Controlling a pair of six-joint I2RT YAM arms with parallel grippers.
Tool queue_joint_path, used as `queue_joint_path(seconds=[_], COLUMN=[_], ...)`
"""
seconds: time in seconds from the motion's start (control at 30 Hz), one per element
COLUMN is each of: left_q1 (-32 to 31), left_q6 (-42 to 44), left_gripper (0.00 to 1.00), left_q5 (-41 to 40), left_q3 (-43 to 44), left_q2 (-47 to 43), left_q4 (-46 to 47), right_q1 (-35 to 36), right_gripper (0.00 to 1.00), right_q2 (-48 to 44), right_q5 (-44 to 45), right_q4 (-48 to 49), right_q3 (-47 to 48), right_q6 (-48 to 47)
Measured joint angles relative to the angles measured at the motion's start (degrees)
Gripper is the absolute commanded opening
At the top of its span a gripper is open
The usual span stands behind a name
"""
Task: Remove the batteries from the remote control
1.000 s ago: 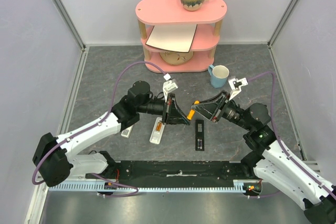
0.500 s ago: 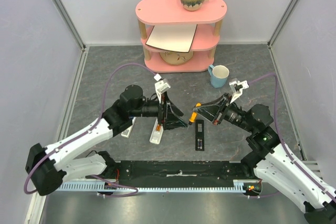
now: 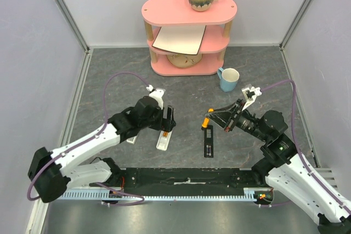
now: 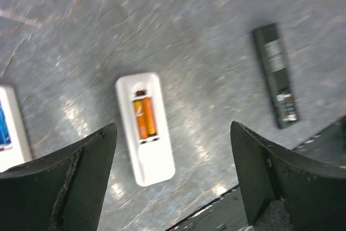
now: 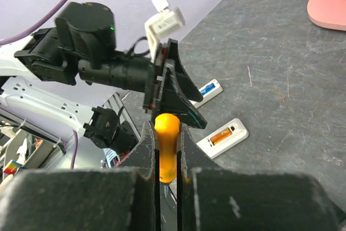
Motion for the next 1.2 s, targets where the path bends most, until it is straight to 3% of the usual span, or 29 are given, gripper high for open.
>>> queue_joint_path(seconds=[0.4, 0.77, 0.87, 1.0, 1.2], left_q1=[-1.9, -4.7, -5.5, -6.7, -8.7], left_q6=[-0.6, -1.9, -2.3, -2.8, -2.4], left_gripper=[0.83, 0.64, 0.52, 0.13, 0.06], left_q5=[-6.1, -5.6, -5.2, -4.9, -4.0], left_q3=[-2.2, -5.5, -5.5, -5.1, -2.1], left_q2=[12.8, 16.0, 17.0, 19.1, 20.8], left_q4=[-6.5, -4.5, -3.1, -0.7, 2.2], right_q1=[0.0, 0.0, 0.0, 0.0, 0.0], right_gripper=[0.0, 0.0, 0.0, 0.0, 0.0], right_q2=[2.3, 4.0, 4.1, 4.1, 4.0], right_q5=[0.2, 0.8, 1.3, 1.6, 1.6], right_q4=[-1.6, -1.6, -1.6, -1.6, -1.6], right_q3=[0.0, 0.0, 0.0, 0.0, 0.0], right_q6=[-1.7, -2.3, -2.3, -2.3, -2.3])
